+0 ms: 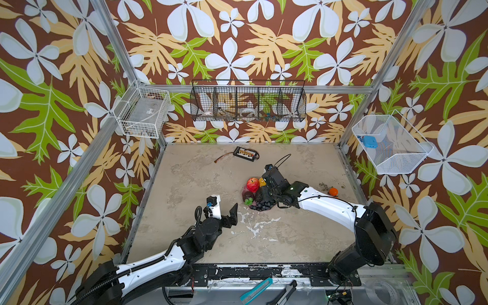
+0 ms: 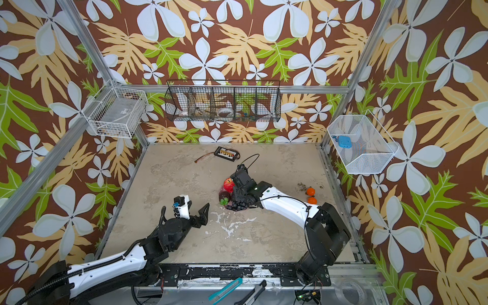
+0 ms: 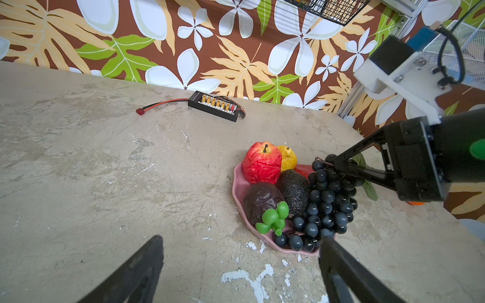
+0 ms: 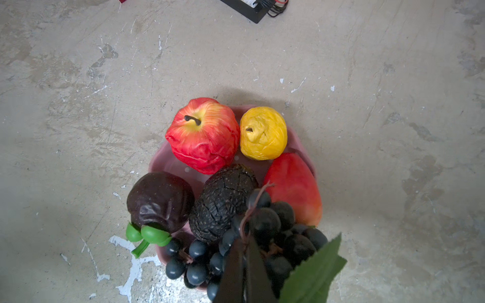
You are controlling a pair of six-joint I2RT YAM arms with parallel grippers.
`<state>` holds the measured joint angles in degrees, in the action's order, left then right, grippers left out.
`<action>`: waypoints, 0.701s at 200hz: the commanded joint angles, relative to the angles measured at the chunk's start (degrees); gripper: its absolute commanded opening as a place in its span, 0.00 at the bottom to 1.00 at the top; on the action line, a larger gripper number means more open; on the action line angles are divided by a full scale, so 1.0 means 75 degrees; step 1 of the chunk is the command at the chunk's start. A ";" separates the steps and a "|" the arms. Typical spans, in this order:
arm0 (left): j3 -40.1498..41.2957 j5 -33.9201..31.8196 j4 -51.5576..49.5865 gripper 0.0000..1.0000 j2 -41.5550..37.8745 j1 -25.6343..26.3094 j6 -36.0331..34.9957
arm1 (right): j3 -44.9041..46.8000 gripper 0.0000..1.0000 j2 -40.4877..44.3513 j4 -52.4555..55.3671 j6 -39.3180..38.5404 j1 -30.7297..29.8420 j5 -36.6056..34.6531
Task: Arrange fruit in a fruit bowl
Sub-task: Place the fruits in the fruit bowl.
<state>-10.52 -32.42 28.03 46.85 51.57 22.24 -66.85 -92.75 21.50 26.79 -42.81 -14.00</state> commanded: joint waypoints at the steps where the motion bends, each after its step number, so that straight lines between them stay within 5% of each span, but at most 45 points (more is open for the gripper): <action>1: 0.0009 -0.0036 0.0095 0.93 -0.0045 -0.0009 -0.0082 | -0.0121 0.03 -0.0118 0.0151 -0.0106 -0.0001 -0.0228; 140: 0.0026 -0.0095 0.0094 0.93 -0.0039 -0.0009 -0.0094 | 0.0123 0.33 0.0197 0.0094 -0.0034 0.0041 -0.0429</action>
<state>-10.48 -32.49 28.03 46.54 51.57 22.22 -66.46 -91.85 22.28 26.52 -42.78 -15.62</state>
